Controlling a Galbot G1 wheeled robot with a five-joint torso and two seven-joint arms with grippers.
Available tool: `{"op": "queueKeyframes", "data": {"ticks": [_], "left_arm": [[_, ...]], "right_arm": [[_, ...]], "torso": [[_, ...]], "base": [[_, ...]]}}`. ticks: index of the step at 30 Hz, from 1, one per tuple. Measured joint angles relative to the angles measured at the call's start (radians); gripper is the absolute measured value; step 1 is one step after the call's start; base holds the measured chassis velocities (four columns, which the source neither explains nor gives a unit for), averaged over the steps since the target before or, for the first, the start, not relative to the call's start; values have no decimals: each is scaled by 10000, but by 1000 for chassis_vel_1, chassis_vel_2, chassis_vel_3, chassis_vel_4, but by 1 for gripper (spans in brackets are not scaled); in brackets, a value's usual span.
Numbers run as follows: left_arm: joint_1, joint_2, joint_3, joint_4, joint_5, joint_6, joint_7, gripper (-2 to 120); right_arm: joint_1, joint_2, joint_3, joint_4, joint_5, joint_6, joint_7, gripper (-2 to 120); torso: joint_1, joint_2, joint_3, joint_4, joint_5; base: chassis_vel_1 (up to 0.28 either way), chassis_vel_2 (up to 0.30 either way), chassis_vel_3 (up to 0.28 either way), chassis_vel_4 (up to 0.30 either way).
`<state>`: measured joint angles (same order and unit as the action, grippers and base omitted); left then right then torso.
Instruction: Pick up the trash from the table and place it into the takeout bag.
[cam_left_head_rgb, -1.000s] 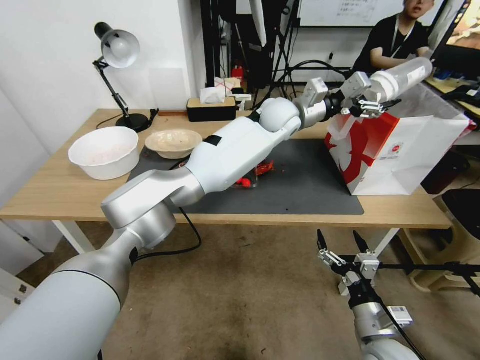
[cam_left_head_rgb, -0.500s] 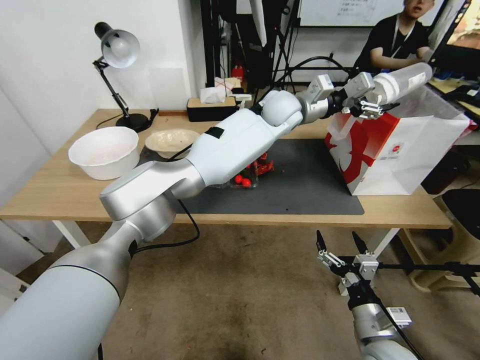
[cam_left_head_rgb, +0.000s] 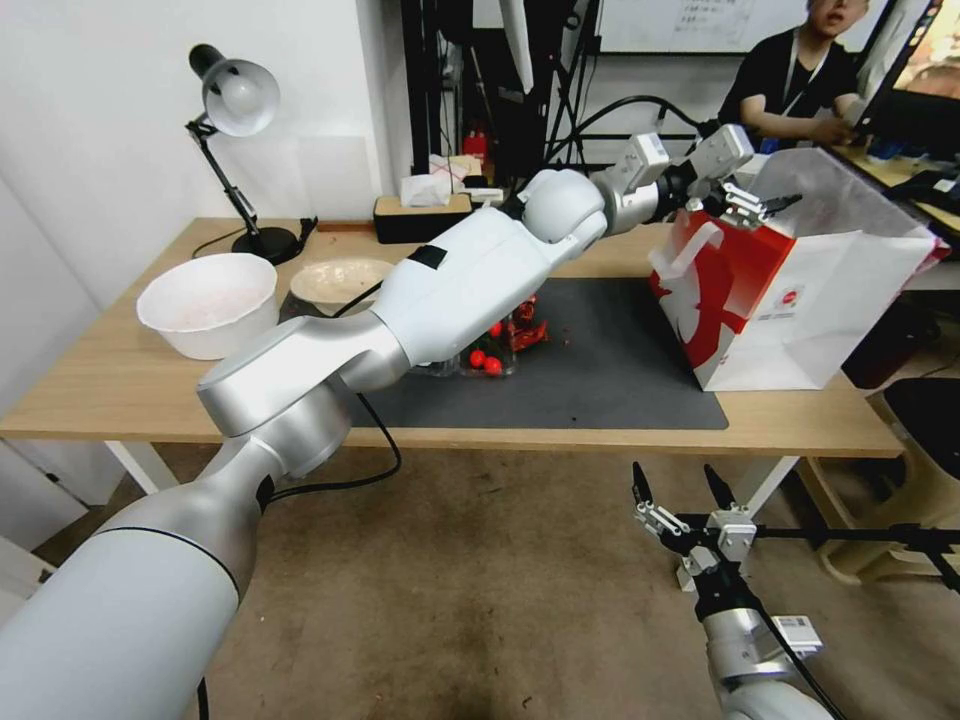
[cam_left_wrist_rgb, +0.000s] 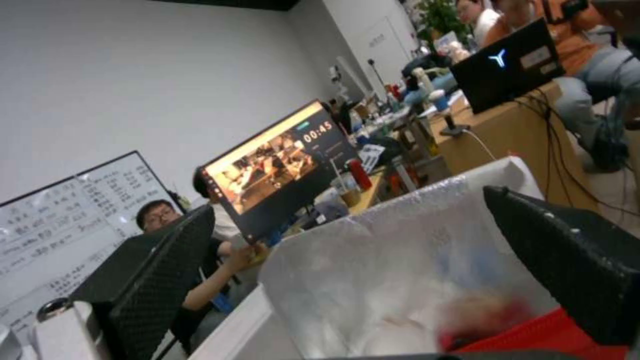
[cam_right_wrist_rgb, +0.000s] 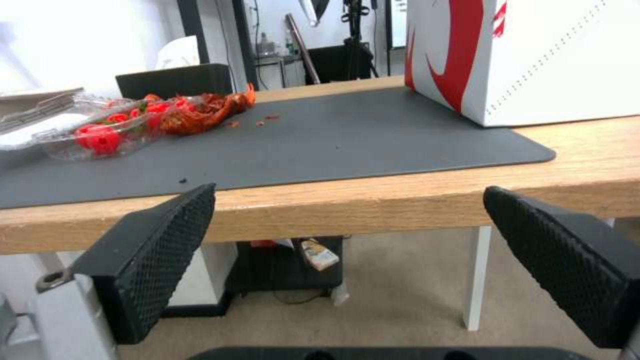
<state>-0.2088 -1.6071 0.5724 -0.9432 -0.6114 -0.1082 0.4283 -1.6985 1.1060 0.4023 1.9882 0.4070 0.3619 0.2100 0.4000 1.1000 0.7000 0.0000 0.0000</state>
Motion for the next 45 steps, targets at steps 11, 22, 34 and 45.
{"op": "queueKeyframes", "data": {"ticks": [11,22,34,45], "left_arm": [[709,740,-828,-1034,-78,313,-828,100],[2953,2866,-2138,-3399,-117,573,-3077,100],[6047,4155,-4171,-6308,935,1314,-5847,100],[9948,4783,-6568,-8356,2109,1892,-6540,100]], "right_arm": [[23,18,-22,57,-27,-36,-25,100],[37,21,-18,51,-29,-60,-23,100],[-1,77,-9,135,-52,-109,-12,100],[-113,86,20,387,-90,-130,-12,100]], "torso": [[0,0,0,-1,-1],[1,0,0,0,-4],[0,0,-1,-1,-1],[0,1,-2,0,-1]], "base": [[0,0,0,0],[0,0,0,0],[0,0,0,0],[0,0,0,0]]}}
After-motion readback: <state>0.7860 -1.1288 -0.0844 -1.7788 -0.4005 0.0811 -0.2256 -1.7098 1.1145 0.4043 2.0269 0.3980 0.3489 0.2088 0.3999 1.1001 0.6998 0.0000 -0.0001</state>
